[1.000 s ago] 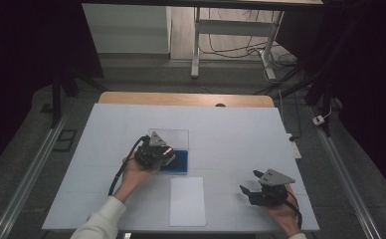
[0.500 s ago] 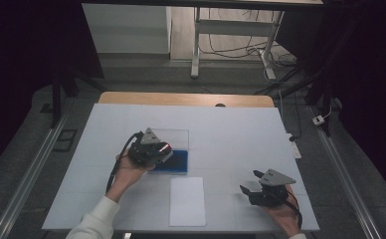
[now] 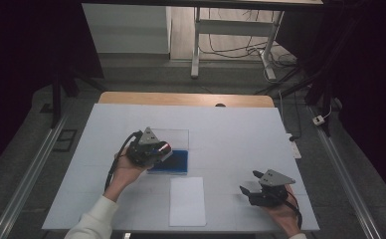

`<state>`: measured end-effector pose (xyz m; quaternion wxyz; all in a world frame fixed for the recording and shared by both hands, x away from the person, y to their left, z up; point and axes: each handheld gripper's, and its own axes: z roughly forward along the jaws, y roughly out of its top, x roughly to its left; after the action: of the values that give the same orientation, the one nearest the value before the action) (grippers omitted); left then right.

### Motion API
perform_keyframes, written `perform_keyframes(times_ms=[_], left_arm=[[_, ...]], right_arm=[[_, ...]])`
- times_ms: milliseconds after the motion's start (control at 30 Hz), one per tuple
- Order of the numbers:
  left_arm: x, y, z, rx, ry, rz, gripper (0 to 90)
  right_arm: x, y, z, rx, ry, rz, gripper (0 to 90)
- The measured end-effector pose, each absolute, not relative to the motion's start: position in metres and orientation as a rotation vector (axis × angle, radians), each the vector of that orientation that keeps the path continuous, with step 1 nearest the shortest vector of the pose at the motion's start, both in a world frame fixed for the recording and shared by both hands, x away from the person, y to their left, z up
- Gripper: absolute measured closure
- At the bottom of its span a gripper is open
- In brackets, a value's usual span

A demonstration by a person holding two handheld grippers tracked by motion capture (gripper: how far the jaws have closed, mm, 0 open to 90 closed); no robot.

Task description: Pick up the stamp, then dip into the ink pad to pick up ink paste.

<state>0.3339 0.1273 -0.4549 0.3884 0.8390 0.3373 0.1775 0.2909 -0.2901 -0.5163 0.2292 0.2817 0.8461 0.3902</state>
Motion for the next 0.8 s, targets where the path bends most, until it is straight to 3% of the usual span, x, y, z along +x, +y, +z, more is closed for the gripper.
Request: perform_keyframes(times_ms=[800], left_arm=[[0.355,0.123,-0.482,2.226,0.899,0.406,70.1]], right_arm=[[0.292,-0.289,-0.518,0.778,2.336,1.063,25.8]])
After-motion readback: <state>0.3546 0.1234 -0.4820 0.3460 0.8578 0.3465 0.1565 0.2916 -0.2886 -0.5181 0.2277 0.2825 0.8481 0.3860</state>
